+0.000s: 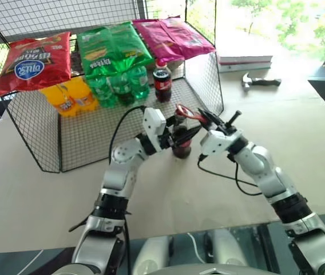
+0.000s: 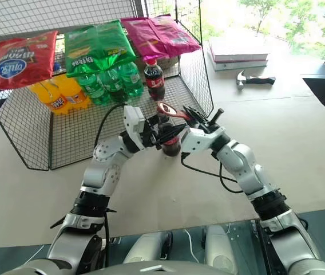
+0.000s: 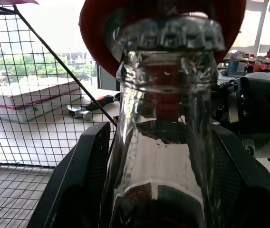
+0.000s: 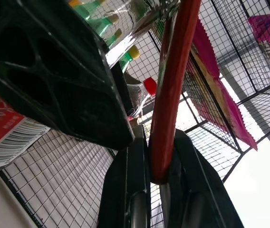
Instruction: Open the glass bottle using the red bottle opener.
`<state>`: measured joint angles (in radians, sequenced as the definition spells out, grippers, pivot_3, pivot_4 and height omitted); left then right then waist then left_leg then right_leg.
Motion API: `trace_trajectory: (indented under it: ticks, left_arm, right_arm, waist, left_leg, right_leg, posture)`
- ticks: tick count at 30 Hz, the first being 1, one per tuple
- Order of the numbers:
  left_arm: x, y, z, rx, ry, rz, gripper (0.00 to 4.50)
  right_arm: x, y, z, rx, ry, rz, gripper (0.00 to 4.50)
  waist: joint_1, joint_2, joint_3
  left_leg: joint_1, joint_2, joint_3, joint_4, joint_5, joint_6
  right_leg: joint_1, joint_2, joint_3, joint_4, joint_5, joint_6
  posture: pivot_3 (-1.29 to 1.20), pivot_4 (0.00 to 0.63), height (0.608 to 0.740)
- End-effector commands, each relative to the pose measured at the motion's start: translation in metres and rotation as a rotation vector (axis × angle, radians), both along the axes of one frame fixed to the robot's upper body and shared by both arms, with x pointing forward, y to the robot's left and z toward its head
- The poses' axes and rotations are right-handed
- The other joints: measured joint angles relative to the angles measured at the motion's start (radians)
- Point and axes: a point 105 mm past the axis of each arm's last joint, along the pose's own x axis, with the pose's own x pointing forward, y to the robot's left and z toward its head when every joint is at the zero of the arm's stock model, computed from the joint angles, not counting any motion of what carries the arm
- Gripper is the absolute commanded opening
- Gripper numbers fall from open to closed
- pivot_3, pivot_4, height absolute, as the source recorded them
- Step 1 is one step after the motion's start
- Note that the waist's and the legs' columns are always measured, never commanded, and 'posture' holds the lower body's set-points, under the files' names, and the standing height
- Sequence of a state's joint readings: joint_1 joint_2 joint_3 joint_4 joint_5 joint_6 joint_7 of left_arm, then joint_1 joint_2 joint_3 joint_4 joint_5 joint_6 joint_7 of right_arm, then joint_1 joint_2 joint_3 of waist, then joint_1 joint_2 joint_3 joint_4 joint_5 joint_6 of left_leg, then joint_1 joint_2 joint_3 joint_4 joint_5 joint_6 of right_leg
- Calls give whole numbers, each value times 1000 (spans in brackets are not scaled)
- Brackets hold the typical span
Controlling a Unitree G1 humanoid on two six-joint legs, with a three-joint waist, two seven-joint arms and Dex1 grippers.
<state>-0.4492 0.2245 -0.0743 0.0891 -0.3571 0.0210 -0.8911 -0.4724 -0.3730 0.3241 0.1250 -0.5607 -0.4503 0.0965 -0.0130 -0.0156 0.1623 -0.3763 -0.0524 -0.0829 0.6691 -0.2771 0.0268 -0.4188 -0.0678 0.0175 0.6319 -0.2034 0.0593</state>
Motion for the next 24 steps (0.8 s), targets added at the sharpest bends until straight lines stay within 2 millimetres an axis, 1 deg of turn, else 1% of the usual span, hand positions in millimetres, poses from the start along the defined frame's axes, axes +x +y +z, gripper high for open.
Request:
trace_trajectory:
  ticks: [1,3,7,12,15,19,24]
  left_arm:
    - [-1,-11,9,0,-37,-30,2241]
    - [-1,-12,8,1,-35,-32,2241]
    - [-1,-12,8,2,-33,-33,2241]
    - [1,-14,5,1,-24,-33,2241]
    - [1,-15,5,0,-21,-34,2241]
    - [1,-18,3,-4,-13,-40,2241]
    - [1,-20,1,-5,-9,-43,2241]
  right_arm:
    - [-13,30,-18,-97,-44,125,0]
    - [-11,32,-22,-108,-57,132,0]
    - [-8,29,-23,-119,-85,129,0]
    - [0,11,-9,-209,-170,115,0]
    - [2,6,-1,-243,-204,116,0]
    - [7,-6,18,-310,-268,117,0]
    - [10,-10,29,-348,-304,124,0]
  waist:
    - [-1,0,0]
    - [0,0,0]
    - [0,0,0]
    - [0,0,0]
    - [-1,0,0]
    - [0,0,0]
    - [3,0,0]
  left_leg:
    - [1,0,0,0,0,0]
    - [4,0,0,0,0,0]
    - [10,0,1,-1,0,0]
    - [11,0,2,-1,0,0]
    - [11,0,2,-1,0,0]
    - [11,1,3,-1,0,0]
    - [10,1,2,-1,0,0]
  right_leg:
    - [1,0,0,0,0,0]
    - [4,0,0,0,0,0]
    - [9,0,1,0,0,0]
    - [10,1,2,0,0,0]
    - [10,1,2,0,0,0]
    - [10,1,3,0,0,0]
    - [10,1,3,-3,0,0]
  posture:
    - [0,150,740]
    - [0,150,740]
    - [0,150,740]
    - [0,150,740]
    - [0,150,740]
    - [0,150,740]
    - [0,150,740]
